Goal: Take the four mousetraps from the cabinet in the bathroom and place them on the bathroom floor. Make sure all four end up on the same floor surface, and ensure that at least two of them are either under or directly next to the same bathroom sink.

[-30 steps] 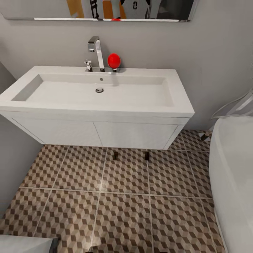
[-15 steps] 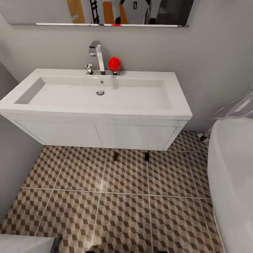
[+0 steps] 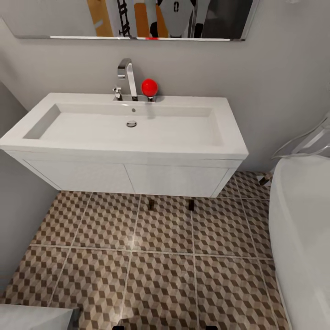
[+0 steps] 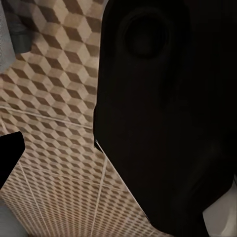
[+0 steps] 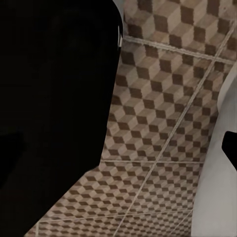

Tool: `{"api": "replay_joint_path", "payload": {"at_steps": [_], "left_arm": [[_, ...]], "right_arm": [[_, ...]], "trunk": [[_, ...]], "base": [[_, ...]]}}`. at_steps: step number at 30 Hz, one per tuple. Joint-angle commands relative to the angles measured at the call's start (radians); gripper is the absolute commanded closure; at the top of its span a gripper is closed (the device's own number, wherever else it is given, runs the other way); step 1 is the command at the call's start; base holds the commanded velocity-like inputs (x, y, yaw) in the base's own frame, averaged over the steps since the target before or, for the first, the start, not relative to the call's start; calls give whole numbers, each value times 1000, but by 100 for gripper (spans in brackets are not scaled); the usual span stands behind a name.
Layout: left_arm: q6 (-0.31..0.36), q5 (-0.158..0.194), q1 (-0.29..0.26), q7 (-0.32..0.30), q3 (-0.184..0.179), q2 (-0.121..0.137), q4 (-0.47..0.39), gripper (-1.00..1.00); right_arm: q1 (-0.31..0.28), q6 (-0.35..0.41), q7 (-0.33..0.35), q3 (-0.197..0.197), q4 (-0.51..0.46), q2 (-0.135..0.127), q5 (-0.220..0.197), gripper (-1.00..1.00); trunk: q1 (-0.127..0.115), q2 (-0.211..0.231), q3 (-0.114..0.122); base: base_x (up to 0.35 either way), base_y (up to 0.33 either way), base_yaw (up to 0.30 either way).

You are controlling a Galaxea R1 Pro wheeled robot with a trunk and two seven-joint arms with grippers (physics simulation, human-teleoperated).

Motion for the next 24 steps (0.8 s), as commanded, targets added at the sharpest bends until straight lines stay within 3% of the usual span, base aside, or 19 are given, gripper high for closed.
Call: {"api": "replay_joint_path", "payload": {"at_steps": [1,18,24], "left_arm": [[0,0,0,0,0,0,0,-100],[-7,5,0,0,3,3,1,-100],[-63,6,0,0,4,7,1,-100]], "right_arm": [[0,0,0,0,0,0,0,-100],[0,-3,0,-2,-8,2,0,-100],[0,-22,0,-3,-12,1,1,-100]], "trunk": [[-4,7,3],[-69,126,57],[-92,168,75]], "base": [[0,0,0],[0,0,0],[0,0,0]]}}
